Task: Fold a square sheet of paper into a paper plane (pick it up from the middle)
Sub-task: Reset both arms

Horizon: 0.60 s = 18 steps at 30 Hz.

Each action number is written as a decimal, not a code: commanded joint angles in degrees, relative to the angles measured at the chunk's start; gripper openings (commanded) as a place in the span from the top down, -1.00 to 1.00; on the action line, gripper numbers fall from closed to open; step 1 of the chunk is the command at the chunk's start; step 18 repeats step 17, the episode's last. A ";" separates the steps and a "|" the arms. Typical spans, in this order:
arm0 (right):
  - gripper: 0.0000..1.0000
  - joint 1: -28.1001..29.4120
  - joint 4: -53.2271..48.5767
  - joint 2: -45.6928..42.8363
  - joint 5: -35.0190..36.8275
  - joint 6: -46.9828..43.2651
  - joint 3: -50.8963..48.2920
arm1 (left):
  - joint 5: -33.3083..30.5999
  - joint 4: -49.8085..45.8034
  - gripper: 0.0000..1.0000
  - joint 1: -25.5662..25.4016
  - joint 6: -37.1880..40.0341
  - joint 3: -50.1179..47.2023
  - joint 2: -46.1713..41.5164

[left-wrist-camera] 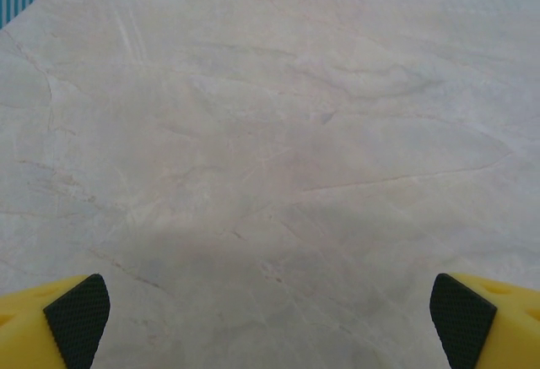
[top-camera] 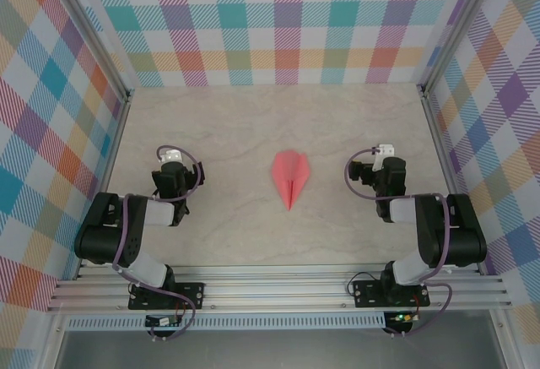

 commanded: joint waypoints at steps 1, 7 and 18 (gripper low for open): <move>-0.99 -0.28 3.66 0.06 1.27 1.16 0.22 | 1.52 4.09 -1.00 0.42 1.12 -0.21 -0.16; -0.99 -0.18 3.44 -0.03 1.19 1.01 0.29 | 1.84 3.74 -1.00 0.39 1.13 -0.09 -0.13; -1.00 -0.24 3.26 -0.01 0.94 1.02 0.38 | 1.77 3.80 -1.00 0.35 1.18 -0.09 -0.20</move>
